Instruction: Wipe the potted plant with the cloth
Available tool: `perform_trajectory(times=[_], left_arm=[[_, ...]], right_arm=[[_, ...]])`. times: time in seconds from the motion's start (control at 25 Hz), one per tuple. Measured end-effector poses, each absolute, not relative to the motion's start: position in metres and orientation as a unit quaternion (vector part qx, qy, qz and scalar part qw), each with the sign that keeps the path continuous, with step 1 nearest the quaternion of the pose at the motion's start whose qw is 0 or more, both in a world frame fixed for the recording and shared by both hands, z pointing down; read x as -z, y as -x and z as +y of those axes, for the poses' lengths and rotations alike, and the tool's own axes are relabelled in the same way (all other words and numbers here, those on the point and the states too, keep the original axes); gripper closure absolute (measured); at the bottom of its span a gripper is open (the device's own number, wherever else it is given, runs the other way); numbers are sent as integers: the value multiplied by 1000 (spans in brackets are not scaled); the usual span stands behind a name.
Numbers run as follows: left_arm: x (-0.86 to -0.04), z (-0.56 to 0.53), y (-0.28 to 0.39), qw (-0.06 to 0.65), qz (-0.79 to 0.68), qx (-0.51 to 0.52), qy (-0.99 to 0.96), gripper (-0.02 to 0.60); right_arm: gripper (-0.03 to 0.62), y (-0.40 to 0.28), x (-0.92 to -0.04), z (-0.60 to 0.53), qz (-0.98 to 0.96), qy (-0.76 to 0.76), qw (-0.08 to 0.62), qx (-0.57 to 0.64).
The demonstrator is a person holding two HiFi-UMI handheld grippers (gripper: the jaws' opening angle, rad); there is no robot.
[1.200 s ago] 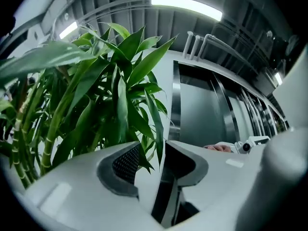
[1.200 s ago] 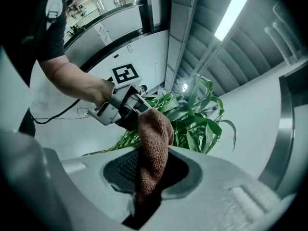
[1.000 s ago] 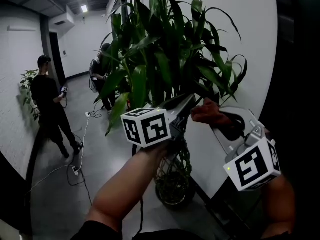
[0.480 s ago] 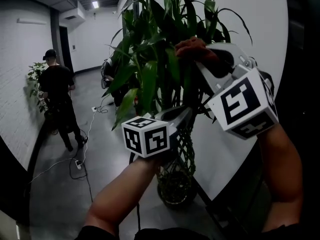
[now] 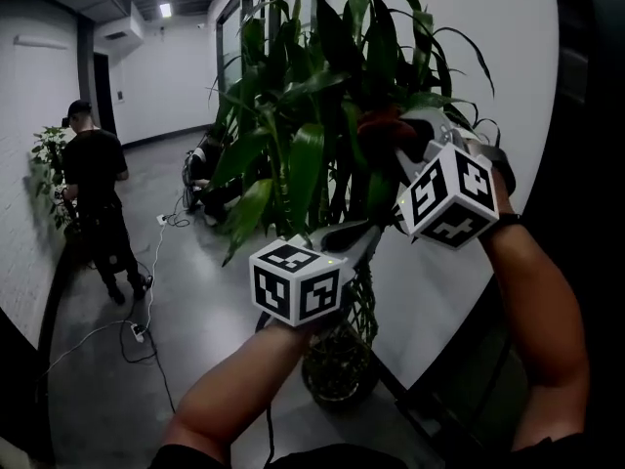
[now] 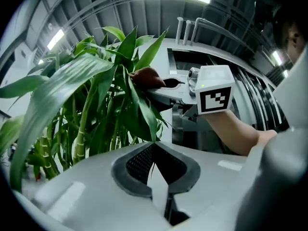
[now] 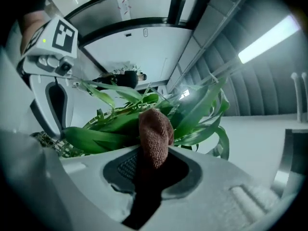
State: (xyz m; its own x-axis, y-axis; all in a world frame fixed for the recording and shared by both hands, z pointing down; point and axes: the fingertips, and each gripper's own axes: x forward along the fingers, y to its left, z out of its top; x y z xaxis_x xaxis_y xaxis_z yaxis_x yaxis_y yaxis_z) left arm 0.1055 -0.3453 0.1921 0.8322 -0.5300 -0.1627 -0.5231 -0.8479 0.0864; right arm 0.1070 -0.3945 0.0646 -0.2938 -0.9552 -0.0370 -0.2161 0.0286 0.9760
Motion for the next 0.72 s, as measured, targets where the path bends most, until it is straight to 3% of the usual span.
perform_trajectory(times=[0.28, 0.72], left_arm=[[-203, -350, -111, 24, -253, 92, -963, 557], [-200, -344, -112, 10, -249, 97, -964, 558]], right_arm=[[528, -99, -99, -388, -592, -458, 411, 520], [528, -85, -158, -359, -631, -404, 429, 505]])
